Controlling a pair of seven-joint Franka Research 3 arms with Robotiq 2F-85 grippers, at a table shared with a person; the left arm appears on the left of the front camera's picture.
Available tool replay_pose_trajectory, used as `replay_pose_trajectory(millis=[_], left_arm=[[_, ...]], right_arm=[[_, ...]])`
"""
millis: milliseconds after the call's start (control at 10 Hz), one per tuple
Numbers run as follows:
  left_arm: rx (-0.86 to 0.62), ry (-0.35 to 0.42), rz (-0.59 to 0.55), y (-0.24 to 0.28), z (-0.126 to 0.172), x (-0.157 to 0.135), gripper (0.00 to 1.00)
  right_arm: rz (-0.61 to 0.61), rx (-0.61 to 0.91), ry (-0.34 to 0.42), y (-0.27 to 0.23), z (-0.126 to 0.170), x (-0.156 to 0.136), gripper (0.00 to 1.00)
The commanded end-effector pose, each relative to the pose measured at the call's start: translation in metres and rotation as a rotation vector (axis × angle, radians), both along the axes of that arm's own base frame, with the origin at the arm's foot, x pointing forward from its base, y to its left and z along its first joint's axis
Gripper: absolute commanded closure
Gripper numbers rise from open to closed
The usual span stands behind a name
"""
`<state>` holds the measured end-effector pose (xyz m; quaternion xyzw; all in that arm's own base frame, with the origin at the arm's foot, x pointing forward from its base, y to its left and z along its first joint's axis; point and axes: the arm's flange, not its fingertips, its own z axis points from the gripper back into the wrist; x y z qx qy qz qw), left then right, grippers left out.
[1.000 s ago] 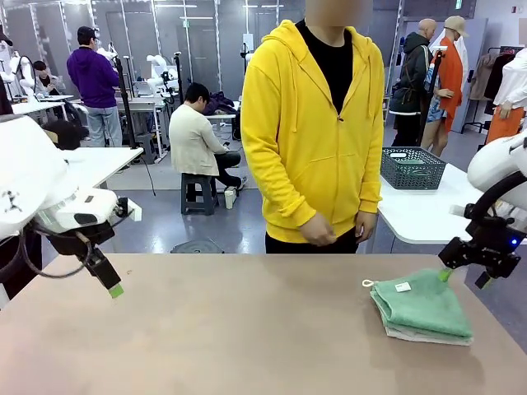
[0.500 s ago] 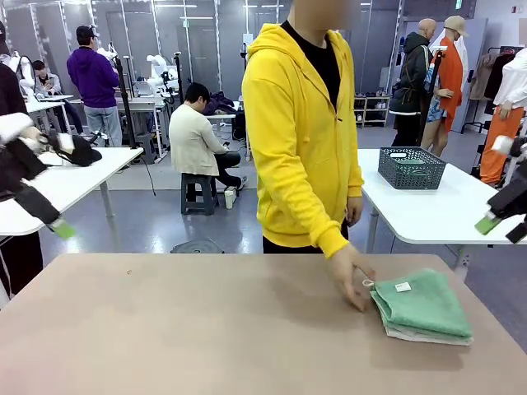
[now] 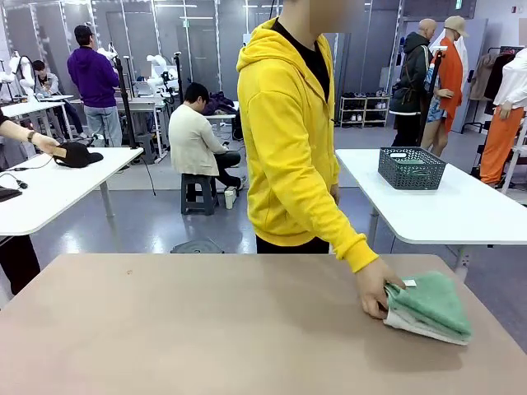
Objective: Fold the towels and place them in the basket.
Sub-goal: Stack the folded Towel with hook on the right side of the table.
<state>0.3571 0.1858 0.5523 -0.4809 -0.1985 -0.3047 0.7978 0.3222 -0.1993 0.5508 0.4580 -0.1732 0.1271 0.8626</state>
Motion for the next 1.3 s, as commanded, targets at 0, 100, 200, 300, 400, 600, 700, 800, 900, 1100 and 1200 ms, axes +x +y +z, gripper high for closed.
replay_pose_trajectory(millis=[0, 100, 200, 300, 400, 600, 700, 800, 900, 1100, 1200], left_arm=[[-0.166, 0.088, 0.007, 0.041, -0.019, 0.029, 0.00], [-0.207, 0.119, 0.045, 0.060, -0.034, 0.024, 0.00], [-0.269, 0.100, 0.049, 0.079, -0.047, 0.015, 0.00], [-0.318, 0.095, 0.080, 0.095, -0.057, 0.008, 0.00], [-0.326, 0.098, 0.074, 0.104, -0.066, 0.004, 0.00], [-0.305, 0.179, 0.123, 0.119, -0.084, -0.001, 0.00], [-0.319, 0.179, 0.140, 0.119, -0.088, -0.001, 0.00], [-0.314, 0.151, 0.128, 0.108, -0.088, -0.004, 0.00], [-0.314, 0.151, 0.128, 0.108, -0.088, -0.004, 0.00], [-0.314, 0.151, 0.128, 0.108, -0.088, -0.004, 0.00], [-0.314, 0.151, 0.128, 0.108, -0.088, -0.004, 0.00]], right_arm=[[0.004, 0.127, 0.006, -0.019, -0.018, 0.001, 0.00], [-0.013, 0.186, 0.017, -0.028, -0.029, -0.005, 0.00], [-0.035, 0.252, 0.023, -0.039, -0.041, -0.012, 0.00], [-0.046, 0.286, 0.032, -0.046, -0.051, -0.016, 0.00], [-0.058, 0.294, 0.047, -0.048, -0.058, -0.019, 0.00], [-0.057, 0.293, 0.066, -0.050, -0.062, -0.020, 0.00], [-0.043, 0.291, 0.071, -0.050, -0.062, -0.020, 0.00], [-0.042, 0.279, 0.086, -0.050, -0.063, -0.018, 0.00], [-0.070, 0.291, 0.094, -0.051, -0.067, -0.022, 0.00], [-0.070, 0.291, 0.094, -0.051, -0.067, -0.022, 0.00], [-0.070, 0.291, 0.094, -0.051, -0.067, -0.022, 0.00]])
